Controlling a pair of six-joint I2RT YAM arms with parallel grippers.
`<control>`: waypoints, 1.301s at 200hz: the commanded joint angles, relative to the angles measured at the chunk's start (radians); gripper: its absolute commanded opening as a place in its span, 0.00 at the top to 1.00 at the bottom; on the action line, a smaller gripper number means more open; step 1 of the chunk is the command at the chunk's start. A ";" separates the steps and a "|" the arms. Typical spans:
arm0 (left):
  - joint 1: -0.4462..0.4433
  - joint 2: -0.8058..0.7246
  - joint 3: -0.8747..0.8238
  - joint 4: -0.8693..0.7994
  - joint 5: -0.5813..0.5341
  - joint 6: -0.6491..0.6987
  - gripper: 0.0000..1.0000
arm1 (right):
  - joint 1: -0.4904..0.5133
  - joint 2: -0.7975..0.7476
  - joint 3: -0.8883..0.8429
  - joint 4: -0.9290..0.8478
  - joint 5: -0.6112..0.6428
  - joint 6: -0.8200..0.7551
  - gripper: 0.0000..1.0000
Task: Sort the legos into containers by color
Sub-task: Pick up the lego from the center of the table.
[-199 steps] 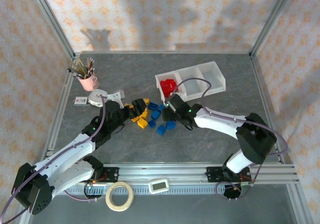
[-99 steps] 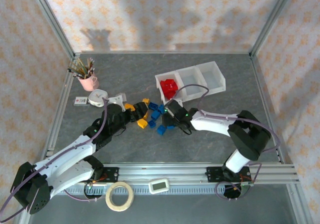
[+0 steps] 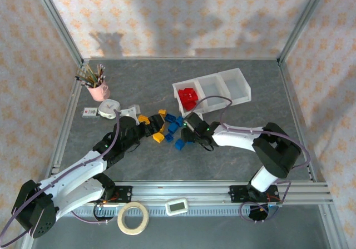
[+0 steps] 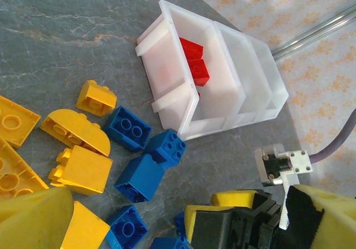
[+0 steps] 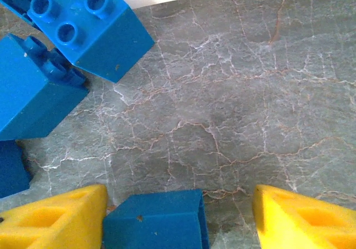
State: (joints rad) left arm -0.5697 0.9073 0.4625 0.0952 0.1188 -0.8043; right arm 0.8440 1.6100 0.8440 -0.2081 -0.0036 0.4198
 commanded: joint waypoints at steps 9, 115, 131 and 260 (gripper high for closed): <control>-0.005 0.002 -0.010 0.011 -0.019 -0.006 0.01 | 0.003 -0.034 -0.037 -0.058 0.055 0.011 0.36; -0.005 -0.011 -0.002 -0.006 -0.029 0.001 0.01 | 0.003 0.039 0.012 -0.046 -0.033 -0.012 0.35; -0.006 -0.010 -0.002 -0.009 -0.031 0.000 0.01 | 0.002 0.035 0.008 -0.053 -0.031 -0.012 0.37; -0.007 0.010 0.028 0.003 -0.014 0.003 0.01 | -0.020 -0.084 0.029 -0.091 0.003 -0.013 0.58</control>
State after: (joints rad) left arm -0.5697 0.9138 0.4625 0.0948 0.1123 -0.8074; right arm 0.8425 1.5959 0.8349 -0.2665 -0.0227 0.4152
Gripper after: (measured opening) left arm 0.991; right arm 0.432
